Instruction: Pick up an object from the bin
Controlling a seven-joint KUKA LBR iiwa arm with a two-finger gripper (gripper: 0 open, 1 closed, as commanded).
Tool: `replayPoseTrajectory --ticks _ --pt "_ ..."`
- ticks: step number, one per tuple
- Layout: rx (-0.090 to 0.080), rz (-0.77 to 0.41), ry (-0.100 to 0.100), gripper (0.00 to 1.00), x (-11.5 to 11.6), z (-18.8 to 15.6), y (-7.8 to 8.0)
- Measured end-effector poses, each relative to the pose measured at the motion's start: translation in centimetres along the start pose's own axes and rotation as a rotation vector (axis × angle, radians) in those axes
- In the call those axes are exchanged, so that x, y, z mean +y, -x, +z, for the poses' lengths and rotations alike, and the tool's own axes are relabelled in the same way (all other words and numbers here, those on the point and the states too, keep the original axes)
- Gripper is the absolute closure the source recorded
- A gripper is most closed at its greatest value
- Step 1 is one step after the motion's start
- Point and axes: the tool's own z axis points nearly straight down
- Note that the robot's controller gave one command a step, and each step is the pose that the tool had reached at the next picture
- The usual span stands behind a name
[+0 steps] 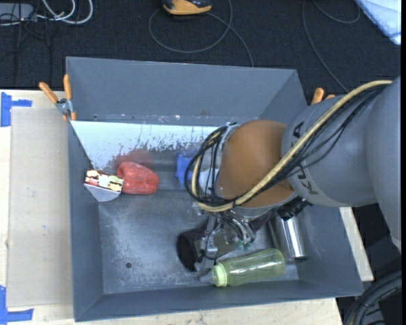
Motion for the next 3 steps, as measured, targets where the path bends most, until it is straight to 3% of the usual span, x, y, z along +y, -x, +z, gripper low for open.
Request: replayPoseTrajectory --ticks 1,2,3 --pt "-0.007 0.003 0.001 0.0 0.0 -0.4 0.2" --pt "0.003 0.142 0.0 1.0 -1.7 5.8 3.6" --pt "0.003 0.142 0.0 1.0 -1.7 5.8 3.6"
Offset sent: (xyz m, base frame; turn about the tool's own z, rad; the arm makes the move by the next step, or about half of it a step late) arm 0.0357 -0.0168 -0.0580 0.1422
